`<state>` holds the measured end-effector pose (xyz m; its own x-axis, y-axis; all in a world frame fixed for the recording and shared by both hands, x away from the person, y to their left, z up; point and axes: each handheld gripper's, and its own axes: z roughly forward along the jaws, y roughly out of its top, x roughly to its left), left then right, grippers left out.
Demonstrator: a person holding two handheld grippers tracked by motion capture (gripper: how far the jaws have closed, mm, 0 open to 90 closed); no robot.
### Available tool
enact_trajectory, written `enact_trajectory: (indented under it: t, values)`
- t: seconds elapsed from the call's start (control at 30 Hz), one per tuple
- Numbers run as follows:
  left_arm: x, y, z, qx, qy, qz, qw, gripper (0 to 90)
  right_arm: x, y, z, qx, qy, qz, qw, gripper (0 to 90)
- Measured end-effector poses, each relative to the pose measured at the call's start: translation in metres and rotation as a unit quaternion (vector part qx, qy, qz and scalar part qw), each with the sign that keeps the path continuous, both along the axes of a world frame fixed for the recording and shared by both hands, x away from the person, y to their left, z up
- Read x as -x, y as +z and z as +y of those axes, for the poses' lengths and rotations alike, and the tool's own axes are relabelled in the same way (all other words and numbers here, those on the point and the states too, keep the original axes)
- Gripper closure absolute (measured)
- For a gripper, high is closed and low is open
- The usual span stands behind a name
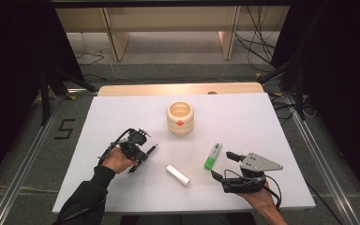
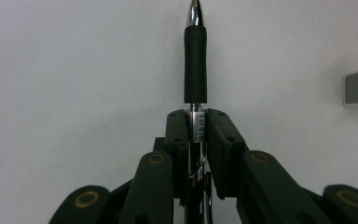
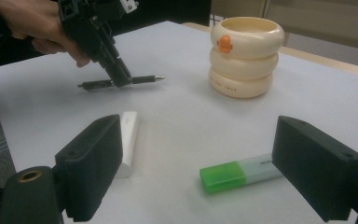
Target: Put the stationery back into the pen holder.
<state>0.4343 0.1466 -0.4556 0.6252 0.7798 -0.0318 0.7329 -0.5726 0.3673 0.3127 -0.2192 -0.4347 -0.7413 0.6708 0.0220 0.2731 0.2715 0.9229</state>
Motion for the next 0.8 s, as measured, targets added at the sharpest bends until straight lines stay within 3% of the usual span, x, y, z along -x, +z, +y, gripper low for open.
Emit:
enact_trajectory:
  t: [0.2, 0.4, 0.57, 0.63, 0.67, 0.7, 0.8]
  values:
    - [-0.001, 0.008, 0.008, 0.023, 0.013, -0.024, 0.9994, 78.7, 0.000, 0.000, 0.000, 0.000, 0.000, 0.001, 1.0000, 16.8]
    - [-0.001, 0.017, 0.014, 0.060, 0.029, -0.056, 0.9962, 78.6, 0.000, 0.000, 0.000, 0.000, -0.001, 0.001, 1.0000, 16.8]
    - [-0.001, 0.024, 0.017, 0.098, 0.045, -0.093, 0.9898, 78.6, 0.000, 0.000, 0.000, -0.001, -0.001, 0.002, 1.0000, 16.8]
    - [0.000, 0.026, 0.019, 0.117, 0.055, -0.112, 0.9854, 78.6, 0.000, 0.000, 0.000, -0.003, -0.001, 0.002, 1.0000, 16.8]
    - [0.001, 0.029, 0.021, 0.131, 0.061, -0.130, 0.9810, 78.6, 0.000, 0.000, 0.000, -0.003, -0.001, 0.002, 1.0000, 16.8]
    - [0.001, 0.029, 0.021, 0.131, 0.061, -0.130, 0.9810, 78.6, 0.000, 0.000, 0.000, -0.003, -0.001, 0.002, 1.0000, 16.8]
    - [0.002, 0.034, 0.023, 0.152, 0.071, -0.150, 0.9744, 78.5, 0.000, 0.000, 0.000, -0.004, -0.001, 0.002, 1.0000, 16.8]
